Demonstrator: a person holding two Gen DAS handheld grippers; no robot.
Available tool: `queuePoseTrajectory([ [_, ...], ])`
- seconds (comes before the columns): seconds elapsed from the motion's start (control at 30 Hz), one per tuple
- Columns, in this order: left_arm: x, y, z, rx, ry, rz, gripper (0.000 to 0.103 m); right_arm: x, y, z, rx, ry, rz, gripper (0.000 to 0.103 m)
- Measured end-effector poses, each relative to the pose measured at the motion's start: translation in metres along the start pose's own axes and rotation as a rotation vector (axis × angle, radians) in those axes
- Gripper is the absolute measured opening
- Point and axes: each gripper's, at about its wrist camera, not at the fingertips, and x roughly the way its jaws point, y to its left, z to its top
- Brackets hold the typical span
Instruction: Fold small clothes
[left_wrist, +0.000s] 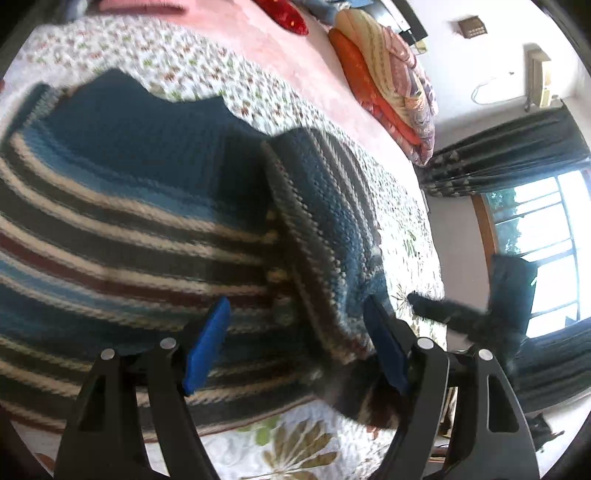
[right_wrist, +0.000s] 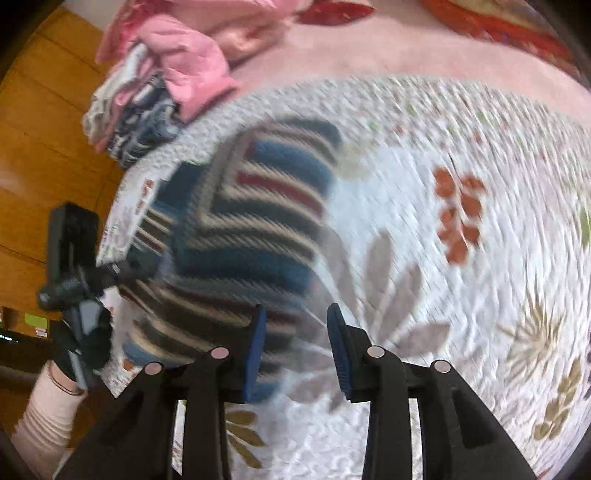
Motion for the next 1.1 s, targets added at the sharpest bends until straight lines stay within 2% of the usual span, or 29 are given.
queuePoseTrajectory([
  [0.2, 0.021, -0.012, 0.008, -0.008, 0.02, 0.02, 0.074, 0.021, -0.023, -0.022, 0.036, 0.017, 0.03, 0.035],
  [0.27, 0.023, -0.018, 0.01, -0.004, 0.027, 0.012, 0.07, 0.024, -0.031, -0.026, 0.046, 0.018, 0.032, 0.036],
  [0.37, 0.029, -0.03, 0.01, 0.027, 0.035, -0.004, 0.055, 0.032, -0.033, -0.027, 0.063, 0.02, 0.036, 0.036],
  [0.43, 0.033, -0.038, 0.01, 0.054, 0.046, 0.008, 0.039, 0.034, -0.034, -0.028, 0.072, 0.019, 0.043, 0.037],
  [0.6, 0.045, -0.037, 0.011, 0.034, 0.07, 0.012, 0.023, 0.039, -0.033, -0.031, 0.078, 0.022, 0.052, 0.039],
  [0.73, 0.043, -0.039, 0.013, 0.022, 0.027, -0.005, 0.018, 0.039, -0.032, -0.03, 0.08, 0.017, 0.045, 0.04],
  [0.9, 0.022, -0.045, 0.01, 0.042, -0.045, -0.045, 0.017, 0.031, -0.033, -0.032, 0.08, 0.0, 0.042, 0.041],
  [1.1, -0.02, -0.033, 0.012, 0.005, -0.15, -0.084, 0.015, 0.021, -0.024, -0.031, 0.063, -0.021, 0.054, 0.041],
])
